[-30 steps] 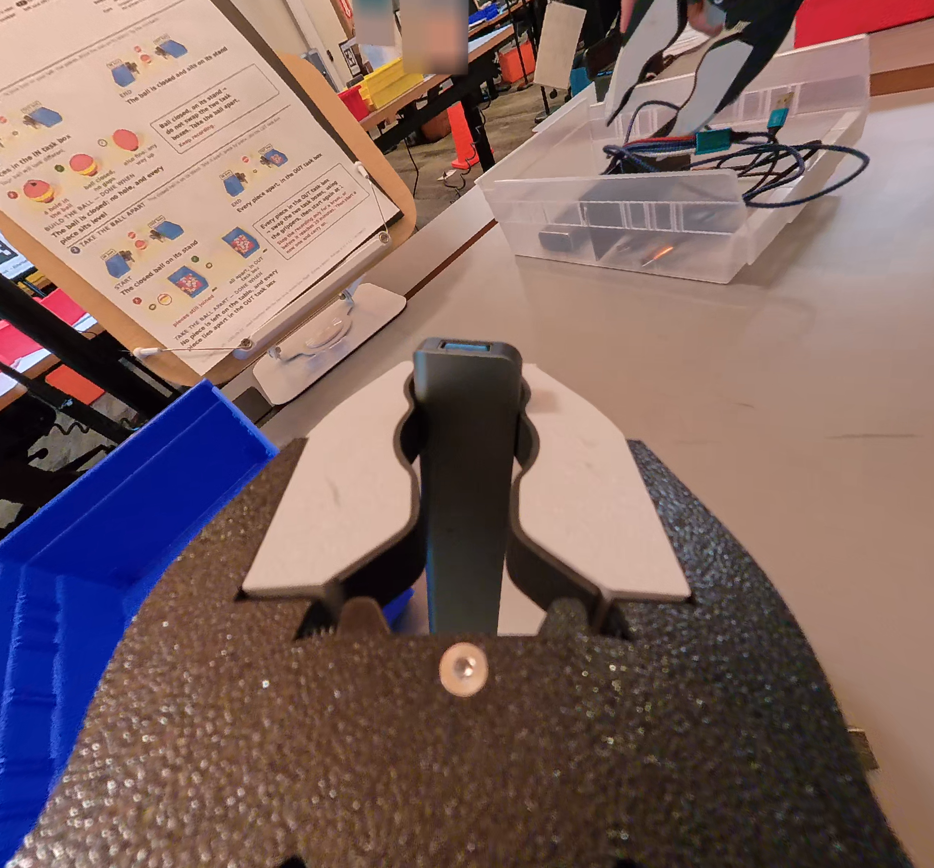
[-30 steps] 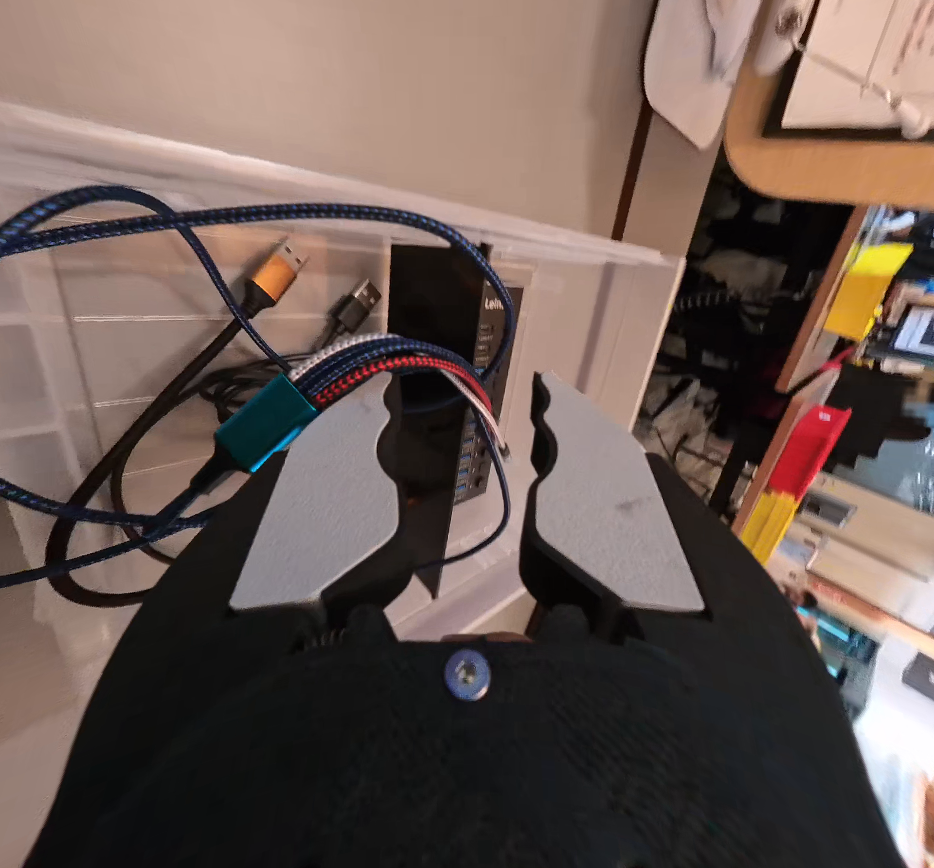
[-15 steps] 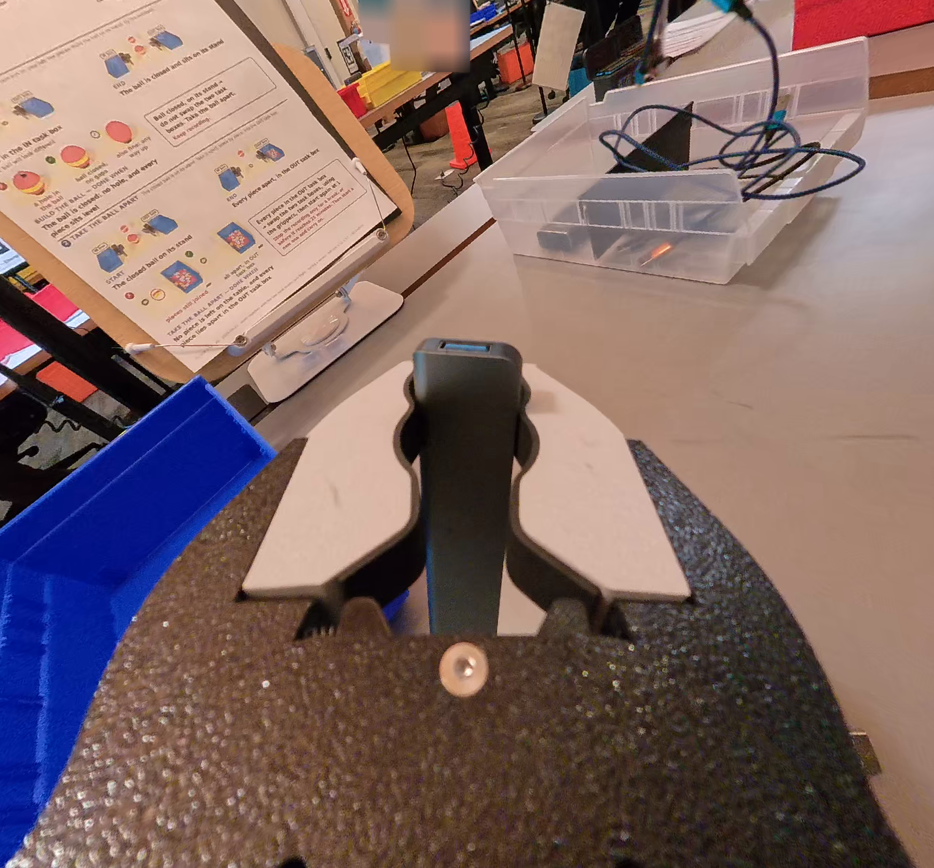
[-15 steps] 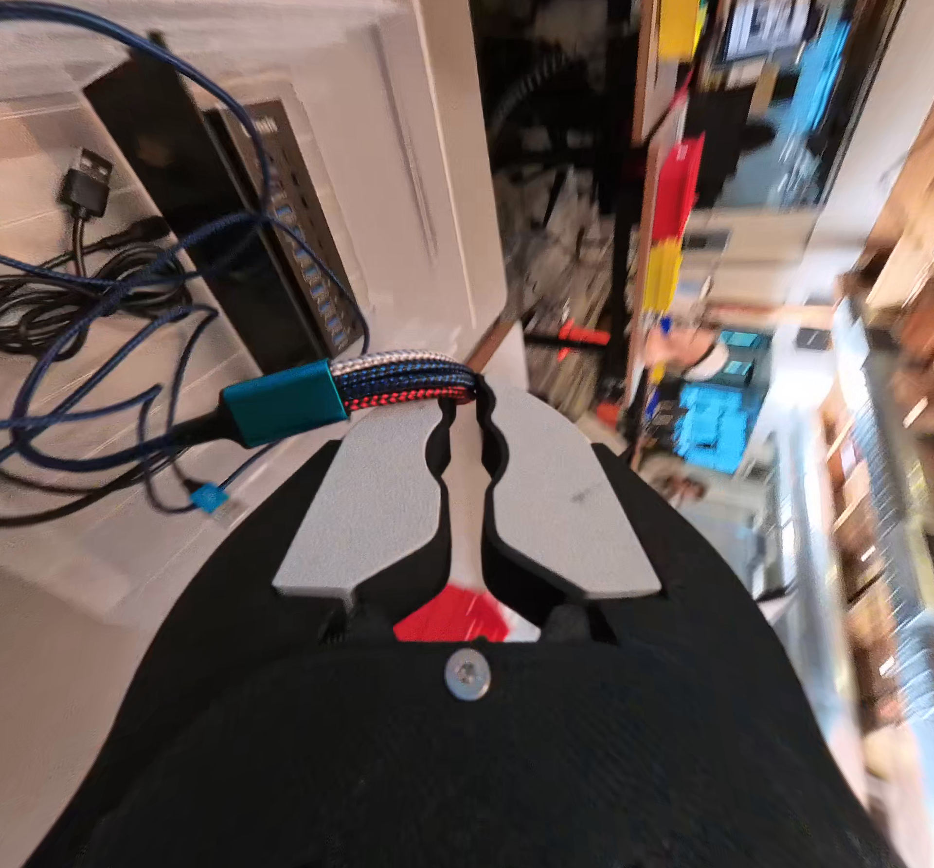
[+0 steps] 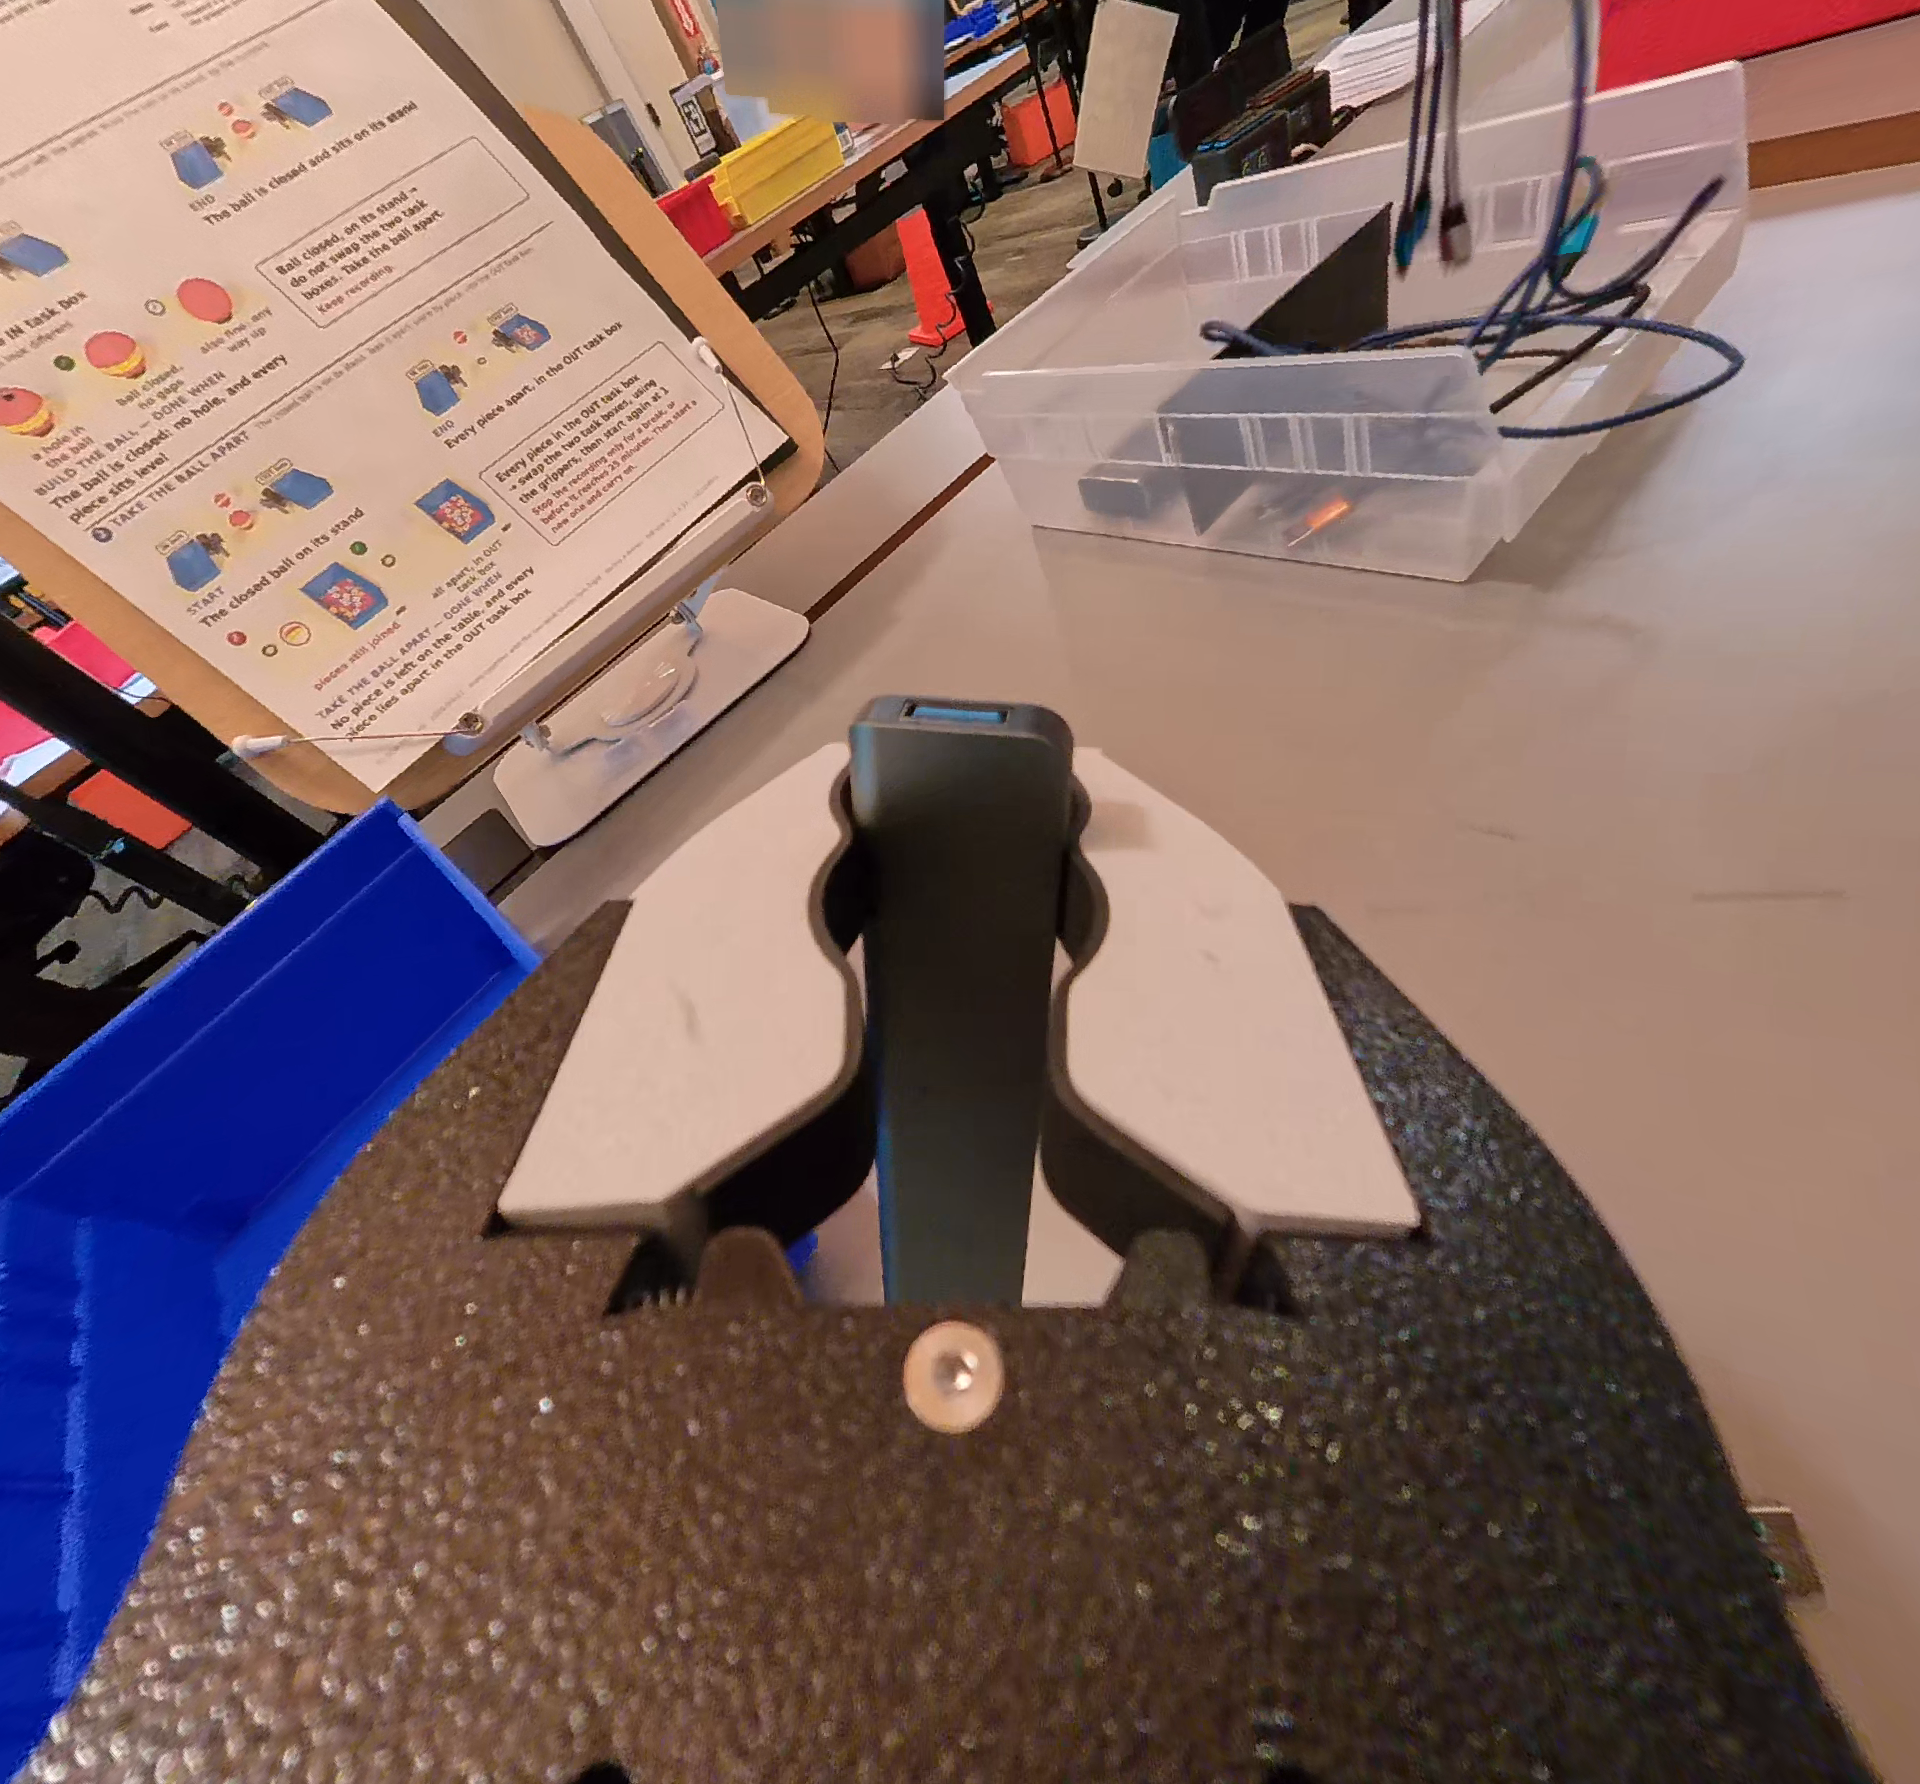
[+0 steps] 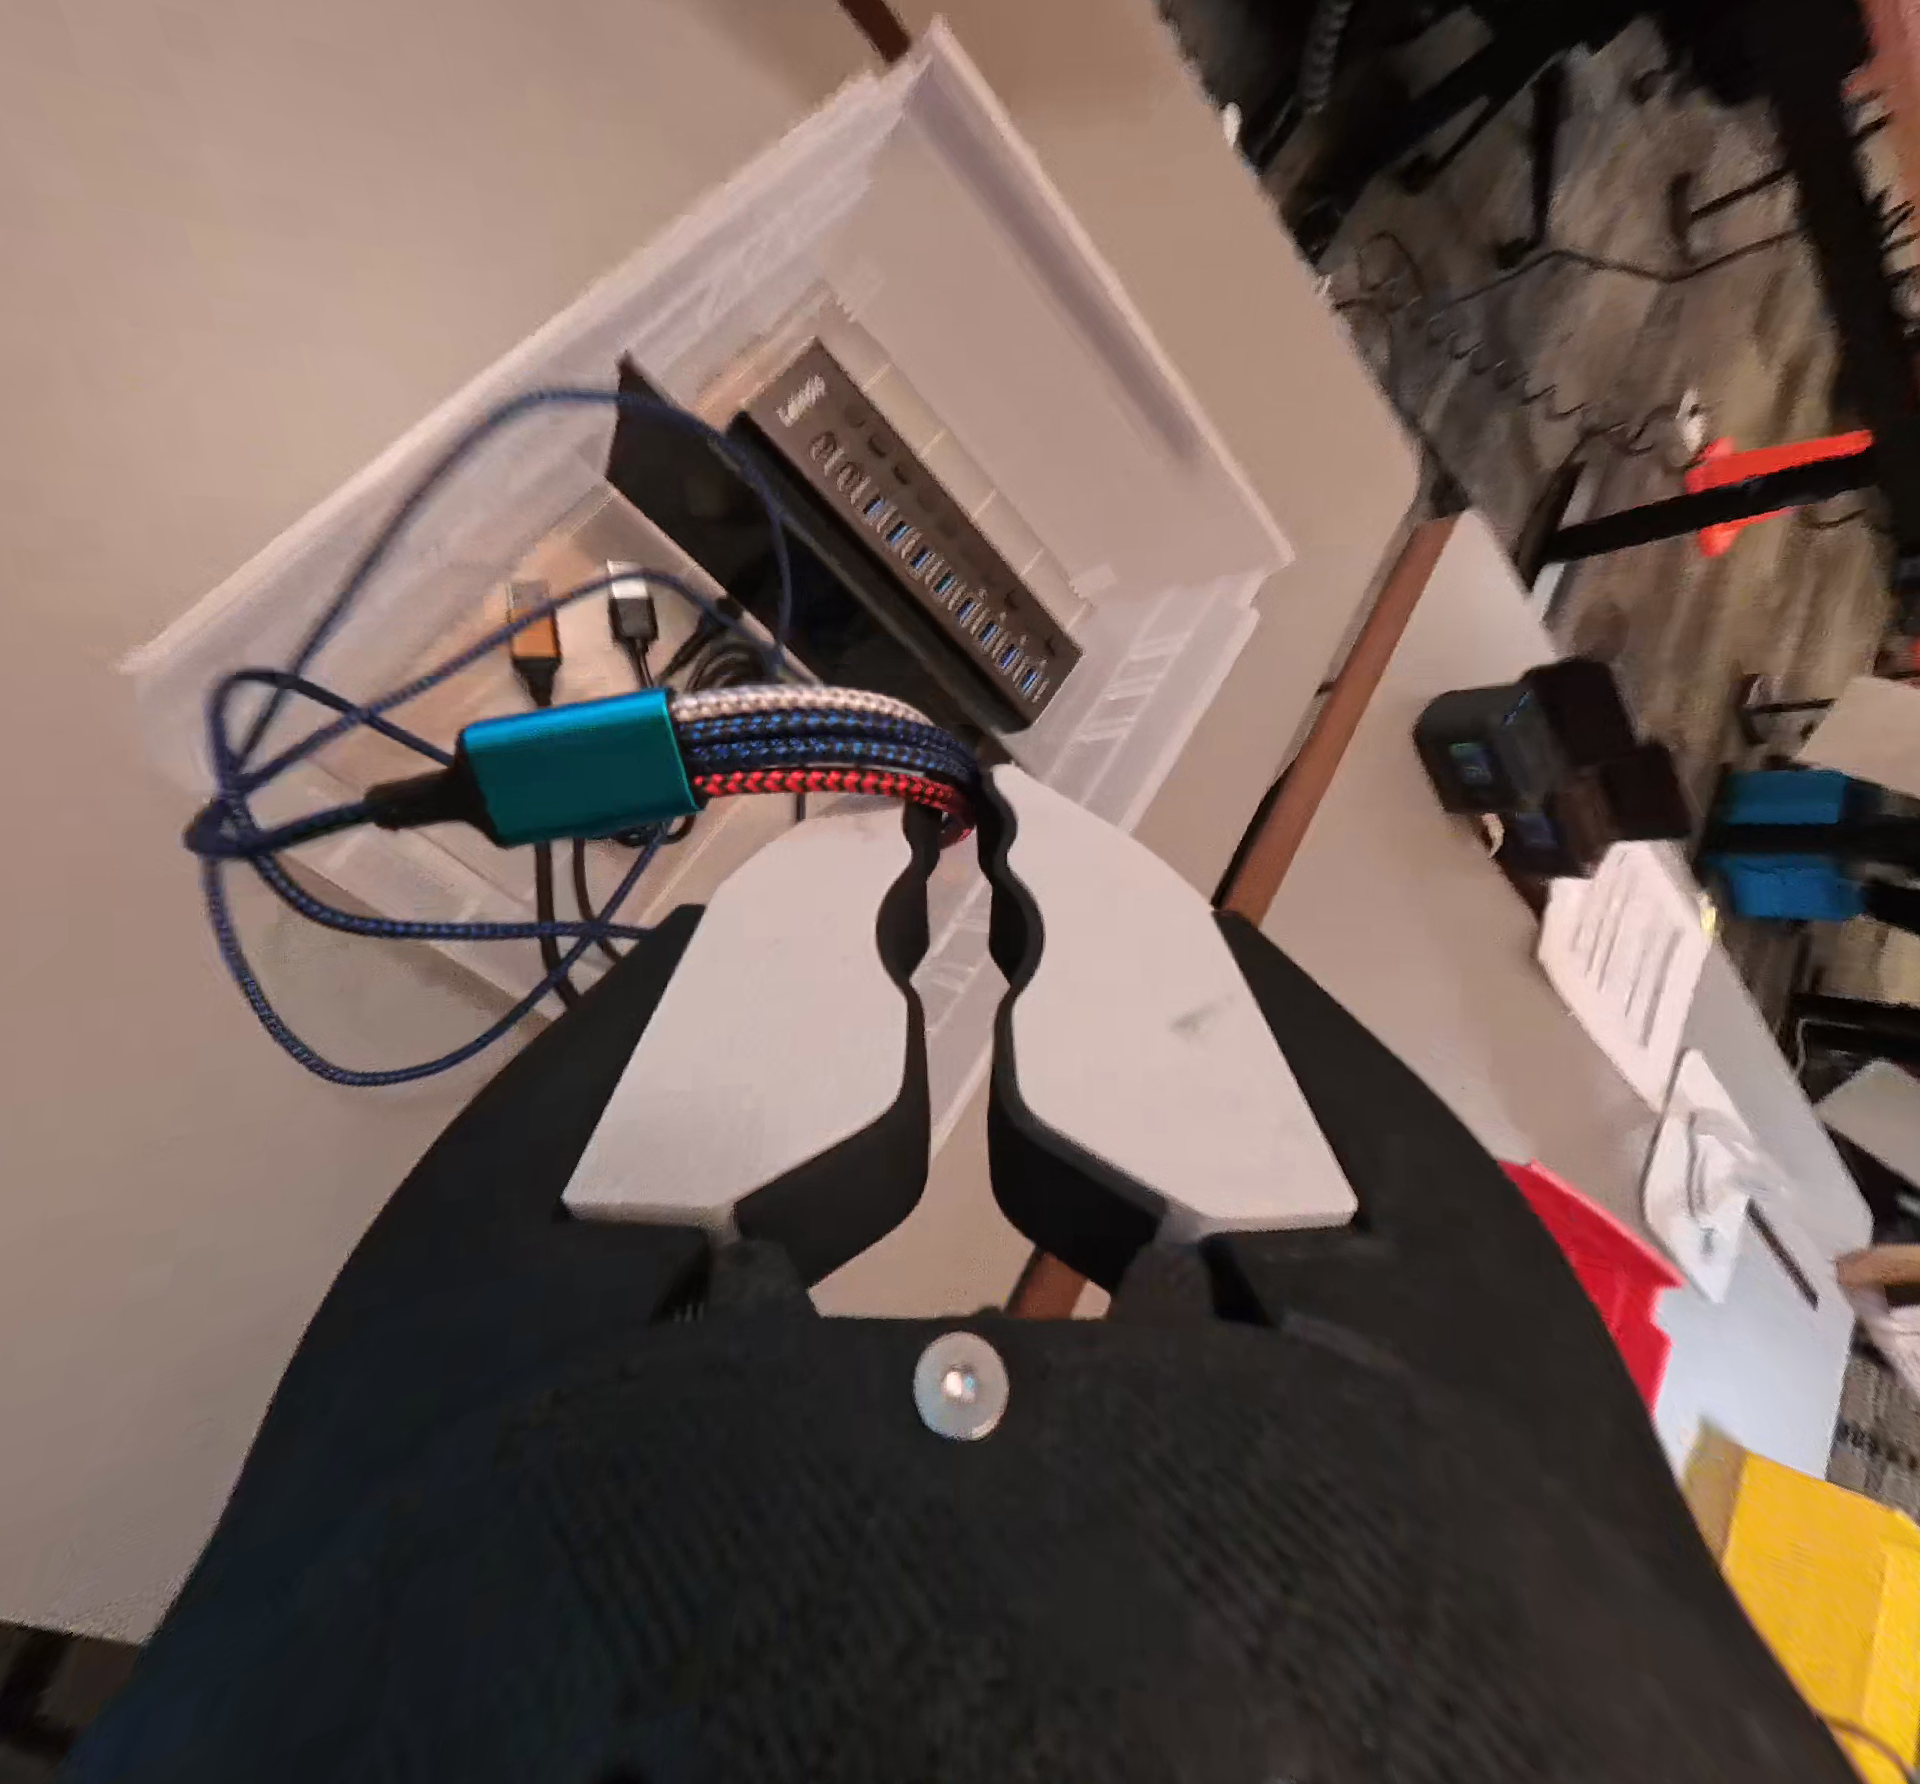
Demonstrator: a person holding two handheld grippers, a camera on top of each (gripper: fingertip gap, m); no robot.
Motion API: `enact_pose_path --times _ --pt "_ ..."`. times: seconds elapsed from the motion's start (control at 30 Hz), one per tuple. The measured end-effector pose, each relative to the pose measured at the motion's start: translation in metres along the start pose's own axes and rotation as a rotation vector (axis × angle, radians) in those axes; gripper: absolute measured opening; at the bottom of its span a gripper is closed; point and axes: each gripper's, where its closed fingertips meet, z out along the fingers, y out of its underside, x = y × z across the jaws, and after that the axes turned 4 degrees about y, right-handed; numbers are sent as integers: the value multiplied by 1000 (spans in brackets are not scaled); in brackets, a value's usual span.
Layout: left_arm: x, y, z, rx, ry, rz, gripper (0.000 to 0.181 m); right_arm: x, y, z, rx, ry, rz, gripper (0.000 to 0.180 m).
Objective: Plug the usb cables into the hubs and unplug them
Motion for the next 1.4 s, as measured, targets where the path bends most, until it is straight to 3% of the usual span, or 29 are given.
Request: enact_pose_path --times 0.1,0.2,0.23,0.4,0.5,0.6,0.67,0.73,0.8,1.03,1.17,1.3,1.37,1.4 --pt "-2 1 0 1 0 -10 33 -13 27 41 -113 -38 -29 7" --pt "-2 2 0 1 1 -14 33 -41 45 79 -146 -112 -197 54" --pt "-2 2 0 0 1 -14 33 -47 49 84 -163 -115 -241 58" --pt "-3 3 -1 -2 -3 -15 33 -42 19 57 -28 -118 -321 74" --pt "-5 4 -2 0 -9 -19 33 -14 19 26 -90 -52 -333 85" --pt "-8 3 -3 7 -23 -40 33 8 19 -12 -142 55 -341 85" --pt "-8 0 -4 25 -8 -66 33 -1 -12 -40 13 102 -206 86" --pt "-5 -4 -4 48 21 -108 33 -65 -71 -72 371 -108 -64 79" --pt "-2 -12 -6 81 55 -147 33 -140 -105 -95 592 -351 9 72" --pt "-3 -55 -32 226 80 -313 33 -327 -167 -74 917 -573 139 83" --pt "2 -74 -46 336 175 -394 33 -364 -193 -89 1034 -658 57 86" --pt "13 -85 -54 431 311 -371 33 -363 -198 -128 1178 -888 49 58" --pt "23 -88 -59 479 418 -367 33 -361 -193 -128 1158 -939 36 48" --pt "26 -90 -62 507 457 -374 33 -363 -189 -125 1135 -950 3 34"
